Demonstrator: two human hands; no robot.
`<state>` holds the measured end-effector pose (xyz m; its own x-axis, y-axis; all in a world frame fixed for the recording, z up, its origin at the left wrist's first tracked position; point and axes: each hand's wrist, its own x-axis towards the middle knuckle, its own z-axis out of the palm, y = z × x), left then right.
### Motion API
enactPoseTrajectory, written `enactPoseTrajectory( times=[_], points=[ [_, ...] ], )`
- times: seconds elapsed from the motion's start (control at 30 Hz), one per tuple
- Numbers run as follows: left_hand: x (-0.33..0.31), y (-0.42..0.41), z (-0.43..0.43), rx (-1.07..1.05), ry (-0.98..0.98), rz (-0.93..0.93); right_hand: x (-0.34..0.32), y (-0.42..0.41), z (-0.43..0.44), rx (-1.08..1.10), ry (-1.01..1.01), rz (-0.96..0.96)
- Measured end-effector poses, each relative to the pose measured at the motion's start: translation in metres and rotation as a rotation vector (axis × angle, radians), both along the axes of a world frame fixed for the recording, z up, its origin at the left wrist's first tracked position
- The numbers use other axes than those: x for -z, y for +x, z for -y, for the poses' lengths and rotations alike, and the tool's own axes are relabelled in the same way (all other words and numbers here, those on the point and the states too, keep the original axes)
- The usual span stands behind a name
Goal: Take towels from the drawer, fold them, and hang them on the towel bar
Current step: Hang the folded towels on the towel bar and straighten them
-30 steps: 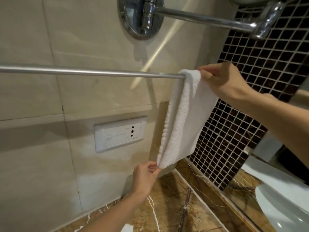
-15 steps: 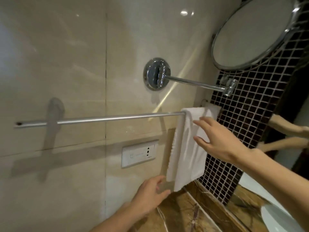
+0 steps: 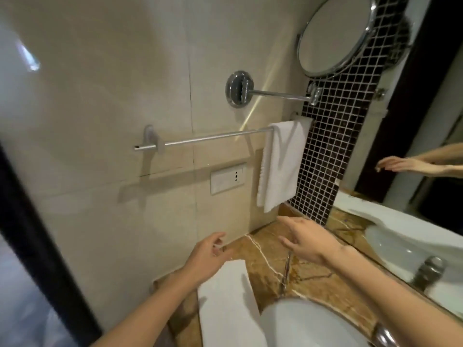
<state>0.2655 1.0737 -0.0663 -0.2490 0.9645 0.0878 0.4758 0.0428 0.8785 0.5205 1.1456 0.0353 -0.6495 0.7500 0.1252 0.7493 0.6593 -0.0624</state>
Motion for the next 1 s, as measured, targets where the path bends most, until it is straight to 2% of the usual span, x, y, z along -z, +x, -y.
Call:
enactPoseTrajectory(
  times=[0.2, 0.43, 0.7, 0.83, 1.0],
  points=[
    [0.037, 0.004, 0.090, -0.054, -0.097, 0.085, 0.100, 0.016, 0.103, 0.189, -0.316, -0.008],
    [0.063, 0.030, 0.166, -0.076, -0.230, 0.123, 0.144, 0.024, 0.171, 0.304, -0.534, -0.100],
    [0.089, 0.071, 0.215, -0.112, -0.261, 0.151, 0.179, 0.034, 0.202, 0.327, -0.681, -0.136],
    [0.114, 0.094, 0.221, -0.218, -0.297, 0.143, 0.212, 0.047, 0.207, 0.357, -0.778, -0.156],
    [0.149, 0.121, 0.225, -0.278, -0.374, 0.107, 0.251, 0.063, 0.203, 0.516, -0.952, -0.306]
  ],
)
